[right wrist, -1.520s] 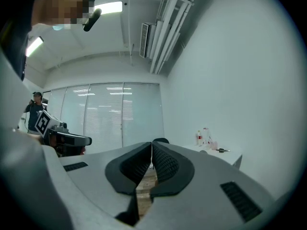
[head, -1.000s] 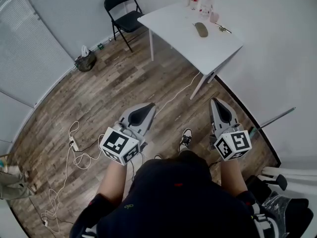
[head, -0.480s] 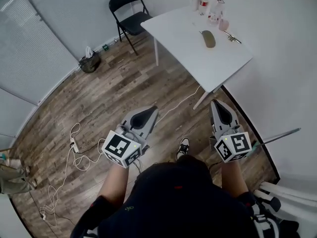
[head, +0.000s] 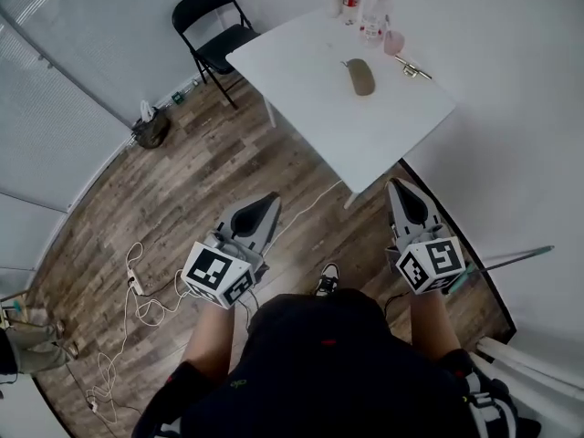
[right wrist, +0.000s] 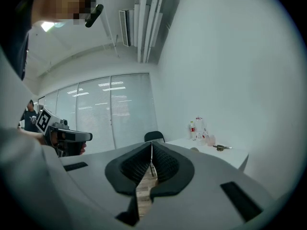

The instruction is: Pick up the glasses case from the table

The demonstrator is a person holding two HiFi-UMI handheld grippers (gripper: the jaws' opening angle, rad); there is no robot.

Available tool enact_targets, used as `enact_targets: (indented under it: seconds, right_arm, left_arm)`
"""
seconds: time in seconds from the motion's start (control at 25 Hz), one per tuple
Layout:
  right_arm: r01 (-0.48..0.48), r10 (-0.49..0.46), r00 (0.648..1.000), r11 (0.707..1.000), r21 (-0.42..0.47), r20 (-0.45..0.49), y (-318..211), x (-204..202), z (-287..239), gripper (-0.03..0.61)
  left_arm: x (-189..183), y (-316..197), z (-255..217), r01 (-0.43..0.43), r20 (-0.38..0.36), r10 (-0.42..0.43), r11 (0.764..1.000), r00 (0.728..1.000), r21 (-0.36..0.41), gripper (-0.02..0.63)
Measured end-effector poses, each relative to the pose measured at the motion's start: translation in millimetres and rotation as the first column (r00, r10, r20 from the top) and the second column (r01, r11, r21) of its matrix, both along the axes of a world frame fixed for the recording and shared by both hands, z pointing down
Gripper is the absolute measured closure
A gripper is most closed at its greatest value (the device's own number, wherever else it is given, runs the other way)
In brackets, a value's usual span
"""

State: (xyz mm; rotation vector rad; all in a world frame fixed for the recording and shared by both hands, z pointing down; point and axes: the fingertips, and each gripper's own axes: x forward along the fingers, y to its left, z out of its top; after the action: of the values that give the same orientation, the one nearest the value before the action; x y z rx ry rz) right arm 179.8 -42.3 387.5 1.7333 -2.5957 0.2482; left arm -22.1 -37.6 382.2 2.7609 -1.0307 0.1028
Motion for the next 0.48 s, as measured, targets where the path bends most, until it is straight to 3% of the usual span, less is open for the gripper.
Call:
enact_targets:
  seconds: [0.24,0.48]
  right_arm:
    - [-0.002,0.002,1.000,1.000,-0.004,-0.004,-29.6,45.3,0.6,0.557]
    - [-0.004,0.004,1.000,1.000,-0.004,-0.003,-60.2,56.8,2.7,0.555]
  left_arm:
    - [36.9,-33.5,0.2,0.016,0.004,-0.016,1.000,1.000,-0.006,0.591]
    - [53.8,-65.7,2.1,-0.001,0.015,0.001,1.000,1.000,-0.014,0.591]
